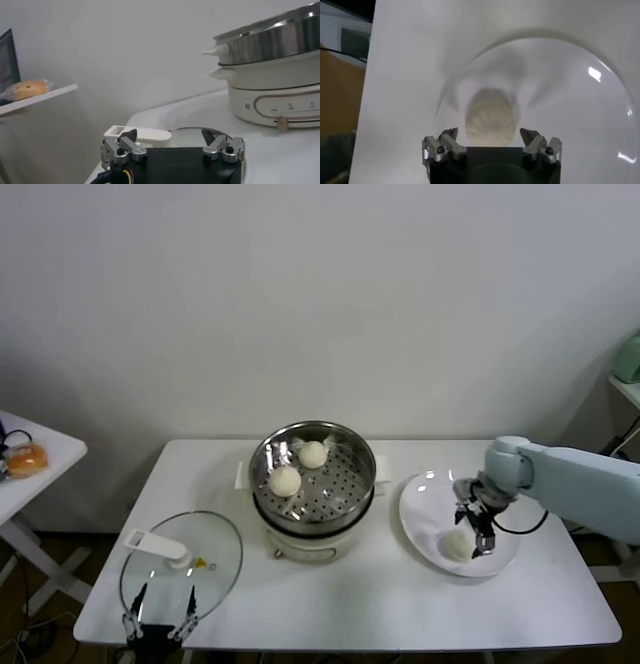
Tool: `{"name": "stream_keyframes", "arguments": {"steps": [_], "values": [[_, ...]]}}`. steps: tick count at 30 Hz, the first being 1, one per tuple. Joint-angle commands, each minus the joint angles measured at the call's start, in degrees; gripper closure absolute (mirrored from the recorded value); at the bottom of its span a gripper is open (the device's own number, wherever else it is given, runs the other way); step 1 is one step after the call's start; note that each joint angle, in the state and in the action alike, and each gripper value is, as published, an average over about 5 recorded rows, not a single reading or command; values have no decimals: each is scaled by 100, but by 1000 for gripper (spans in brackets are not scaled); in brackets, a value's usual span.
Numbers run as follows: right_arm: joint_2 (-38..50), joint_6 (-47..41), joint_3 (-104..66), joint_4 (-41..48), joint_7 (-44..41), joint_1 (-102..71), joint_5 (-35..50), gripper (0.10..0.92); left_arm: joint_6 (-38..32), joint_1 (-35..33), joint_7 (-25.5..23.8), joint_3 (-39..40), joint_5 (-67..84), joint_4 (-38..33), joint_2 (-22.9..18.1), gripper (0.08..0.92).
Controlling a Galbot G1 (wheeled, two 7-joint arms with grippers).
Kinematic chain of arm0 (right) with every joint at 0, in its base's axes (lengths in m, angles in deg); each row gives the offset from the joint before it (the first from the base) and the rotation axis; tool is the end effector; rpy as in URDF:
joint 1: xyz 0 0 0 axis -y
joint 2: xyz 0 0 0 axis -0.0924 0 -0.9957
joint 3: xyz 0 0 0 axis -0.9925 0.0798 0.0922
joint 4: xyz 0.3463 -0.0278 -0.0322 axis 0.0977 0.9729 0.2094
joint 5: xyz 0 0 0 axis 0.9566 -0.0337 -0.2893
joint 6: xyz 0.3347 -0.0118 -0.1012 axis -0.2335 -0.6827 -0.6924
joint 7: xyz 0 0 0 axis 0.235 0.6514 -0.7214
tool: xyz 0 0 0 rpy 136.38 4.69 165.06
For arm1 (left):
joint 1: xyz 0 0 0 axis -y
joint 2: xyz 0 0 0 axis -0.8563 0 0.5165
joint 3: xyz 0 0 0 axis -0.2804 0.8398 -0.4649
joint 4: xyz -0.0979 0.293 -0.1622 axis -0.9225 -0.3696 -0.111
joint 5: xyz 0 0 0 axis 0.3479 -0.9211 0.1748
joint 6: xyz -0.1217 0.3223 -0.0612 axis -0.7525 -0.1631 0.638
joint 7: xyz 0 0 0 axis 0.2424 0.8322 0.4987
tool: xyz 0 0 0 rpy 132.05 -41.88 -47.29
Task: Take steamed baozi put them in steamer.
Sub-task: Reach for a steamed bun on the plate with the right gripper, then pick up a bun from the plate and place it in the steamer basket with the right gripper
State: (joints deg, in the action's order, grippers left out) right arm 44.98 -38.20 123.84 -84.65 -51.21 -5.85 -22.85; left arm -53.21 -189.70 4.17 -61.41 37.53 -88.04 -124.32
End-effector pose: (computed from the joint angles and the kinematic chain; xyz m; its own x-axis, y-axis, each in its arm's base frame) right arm 0.4968 -0.1420 -0.2217 -0.0149 -0.0131 0.9998 -0.9910 -0.1328 -0.0165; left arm 0.0799 0.0768 -0.4067 -0.9803 -0.1168 0.1593 -0.0690 0.9581 0.2780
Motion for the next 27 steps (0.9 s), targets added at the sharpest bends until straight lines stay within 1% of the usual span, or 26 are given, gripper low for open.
{"name": "stream_keyframes", "arguments": {"steps": [1, 5, 9, 18, 21, 27], "values": [[-51, -26, -471, 177, 59, -472, -183, 203, 29, -1, -3, 7, -13, -22, 7, 177], [-72, -26, -462, 160, 43, -504, -207, 215, 20, -24, 1, -4, -9, -31, 6, 177], [-72, -16, -470, 174, 30, -490, -275, 252, 16, -38, 2, -16, -3, -49, 8, 177], [-59, 198, -444, 79, -77, -117, -351, 370, 3, -77, 6, -12, -1, -96, 3, 177], [-61, 471, -193, -70, -209, 453, -280, 385, -3, -99, 10, -30, 1, -107, 10, 177], [-332, 1299, 777, -419, -452, 2316, 323, 394, 1, -108, 13, -56, 0, -139, 2, 177]]}}
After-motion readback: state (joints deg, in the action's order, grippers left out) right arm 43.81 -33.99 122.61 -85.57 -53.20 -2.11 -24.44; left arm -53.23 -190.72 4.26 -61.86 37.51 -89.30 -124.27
